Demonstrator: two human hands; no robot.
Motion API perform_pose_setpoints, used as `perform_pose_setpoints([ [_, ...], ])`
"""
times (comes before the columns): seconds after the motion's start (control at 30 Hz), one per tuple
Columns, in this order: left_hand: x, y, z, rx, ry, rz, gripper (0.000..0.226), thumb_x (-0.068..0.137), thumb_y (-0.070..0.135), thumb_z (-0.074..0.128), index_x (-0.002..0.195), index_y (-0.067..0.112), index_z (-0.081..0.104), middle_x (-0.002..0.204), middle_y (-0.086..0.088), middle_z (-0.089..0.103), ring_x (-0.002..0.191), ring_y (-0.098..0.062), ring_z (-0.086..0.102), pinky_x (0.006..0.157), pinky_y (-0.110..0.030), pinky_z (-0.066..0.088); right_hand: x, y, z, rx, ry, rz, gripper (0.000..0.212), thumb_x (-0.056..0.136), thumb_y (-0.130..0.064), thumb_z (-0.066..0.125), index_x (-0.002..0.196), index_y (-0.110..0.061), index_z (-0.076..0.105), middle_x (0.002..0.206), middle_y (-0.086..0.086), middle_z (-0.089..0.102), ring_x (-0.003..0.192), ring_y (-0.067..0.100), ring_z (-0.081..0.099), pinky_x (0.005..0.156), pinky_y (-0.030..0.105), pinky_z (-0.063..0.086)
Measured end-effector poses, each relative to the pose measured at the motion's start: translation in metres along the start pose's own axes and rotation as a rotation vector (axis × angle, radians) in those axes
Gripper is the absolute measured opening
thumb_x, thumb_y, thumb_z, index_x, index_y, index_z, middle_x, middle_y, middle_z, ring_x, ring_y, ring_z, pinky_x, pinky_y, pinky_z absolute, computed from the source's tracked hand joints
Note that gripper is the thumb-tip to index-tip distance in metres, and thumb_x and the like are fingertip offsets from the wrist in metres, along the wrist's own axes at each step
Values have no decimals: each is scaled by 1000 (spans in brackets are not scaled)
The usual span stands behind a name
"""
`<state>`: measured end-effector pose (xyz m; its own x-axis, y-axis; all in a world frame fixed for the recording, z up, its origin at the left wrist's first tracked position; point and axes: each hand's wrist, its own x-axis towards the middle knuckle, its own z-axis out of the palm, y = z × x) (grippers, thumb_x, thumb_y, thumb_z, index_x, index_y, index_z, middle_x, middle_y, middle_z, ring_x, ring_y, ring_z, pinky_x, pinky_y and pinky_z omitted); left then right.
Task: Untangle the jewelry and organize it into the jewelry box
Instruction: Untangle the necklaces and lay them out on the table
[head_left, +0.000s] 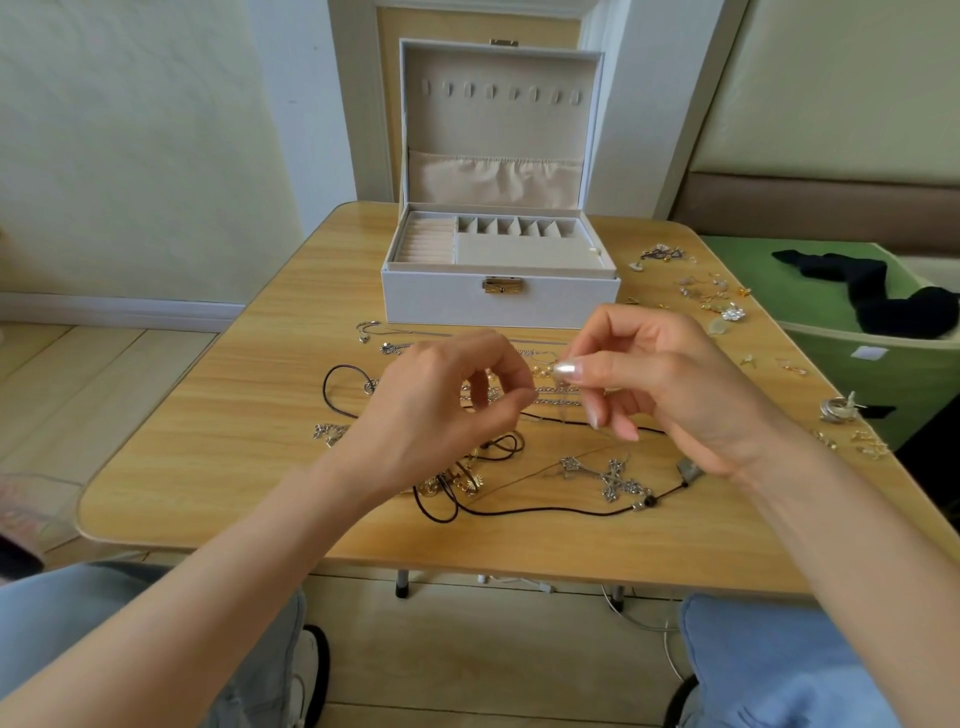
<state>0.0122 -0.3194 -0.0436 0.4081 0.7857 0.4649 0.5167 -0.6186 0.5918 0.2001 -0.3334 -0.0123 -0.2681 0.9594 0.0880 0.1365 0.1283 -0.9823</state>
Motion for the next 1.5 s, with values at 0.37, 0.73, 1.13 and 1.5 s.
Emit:
perform_pose_setpoints([
  [0.37, 1, -1, 4, -51, 7, 48, 28, 78, 47, 62, 81, 21, 69, 72, 12, 65, 62, -7, 55, 54, -14, 34, 1, 1, 3, -63, -4, -14, 7, 77, 0, 67, 74, 2, 60, 53, 5, 56, 44, 12, 51, 37, 20, 38],
  [0.73, -2, -5, -4, 8, 53, 13, 15, 75, 38, 64, 78, 25, 68, 76, 16, 65, 64, -9, 54, 56, -20, 38, 3, 6, 2, 43, -18, 29, 9, 84, 5, 58, 78, 1, 53, 68, 20, 64, 58, 27, 63, 51, 28, 54],
  [1.13, -3, -6, -6, -246, 29, -87, 6, 79, 18, 71, 82, 23, 69, 80, 10, 69, 75, -11, 60, 65, -35, 50, 5, 4, 3, -255, 97, -137, 3, 78, -15, 73, 76, -12, 71, 65, 17, 56, 54, 10, 44, 48, 17, 37],
  [1.5, -4, 4, -6, -342, 73, -41, 23, 73, 27, 71, 88, 22, 54, 75, 7, 71, 71, -17, 66, 61, -36, 46, 4, 2, 3, -194, -16, -44, 12, 71, -18, 74, 80, -9, 73, 55, 2, 55, 48, 10, 45, 44, 16, 36],
])
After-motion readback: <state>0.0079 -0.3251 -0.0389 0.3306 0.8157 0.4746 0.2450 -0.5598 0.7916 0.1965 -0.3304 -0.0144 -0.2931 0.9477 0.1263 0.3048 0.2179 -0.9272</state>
